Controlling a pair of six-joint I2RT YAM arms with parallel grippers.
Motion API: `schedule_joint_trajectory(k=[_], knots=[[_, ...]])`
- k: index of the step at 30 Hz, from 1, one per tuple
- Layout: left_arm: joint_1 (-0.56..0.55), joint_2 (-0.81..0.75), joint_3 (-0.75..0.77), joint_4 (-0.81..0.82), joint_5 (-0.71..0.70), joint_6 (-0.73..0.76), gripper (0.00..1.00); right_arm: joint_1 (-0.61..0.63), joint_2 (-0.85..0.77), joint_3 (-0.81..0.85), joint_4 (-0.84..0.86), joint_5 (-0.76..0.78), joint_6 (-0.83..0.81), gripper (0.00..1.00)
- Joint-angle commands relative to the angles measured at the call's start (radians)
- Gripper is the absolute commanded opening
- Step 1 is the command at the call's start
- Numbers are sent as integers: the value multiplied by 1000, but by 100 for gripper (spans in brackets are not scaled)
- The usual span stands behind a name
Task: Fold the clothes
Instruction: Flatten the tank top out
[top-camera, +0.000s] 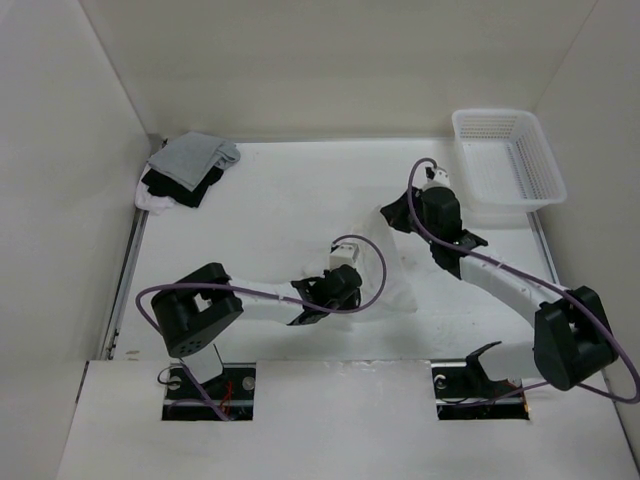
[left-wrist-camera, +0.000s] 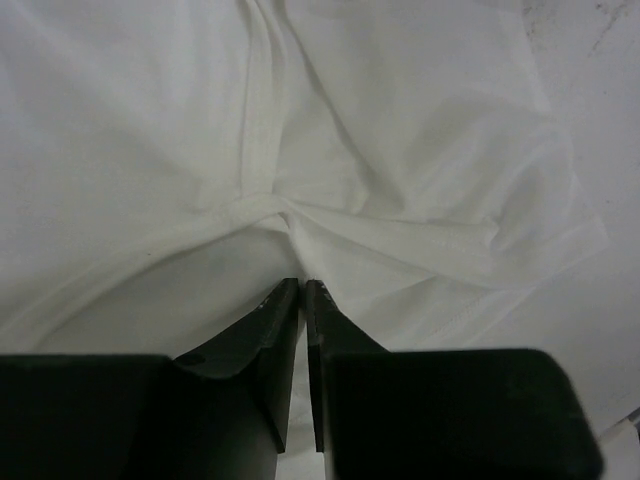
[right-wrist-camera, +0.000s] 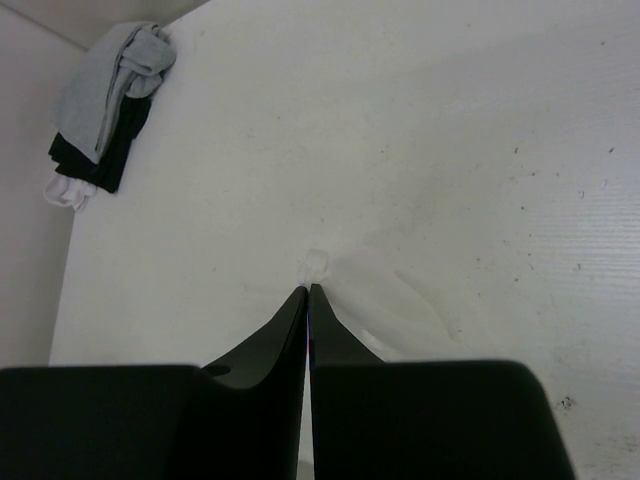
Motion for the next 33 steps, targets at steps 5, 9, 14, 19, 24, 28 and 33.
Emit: schedule_joint_trajectory(k=[5, 9, 14, 19, 24, 28, 33], knots=[[-42, -206, 14, -46, -77, 43, 2, -8, -97, -21, 42, -1, 0, 6], [-42, -488, 5, -88, -80, 72, 2, -6, -179, -51, 15, 1, -6, 6], [-42, -807, 62, -258, -179, 138, 1, 59, -418, -116, -112, 16, -28, 6], [-76, -1007, 138, -353, -291, 219, 1, 223, -707, -99, -333, 122, -43, 6], [-152, -1084, 237, -346, -362, 325, 1, 527, -891, 32, -507, 322, -45, 6], [-235, -1081, 310, -303, -428, 426, 0, 811, -925, 146, -518, 485, -90, 5], [-272, -1071, 321, -192, -527, 612, 2, 1070, -867, 198, -440, 714, -207, 6]])
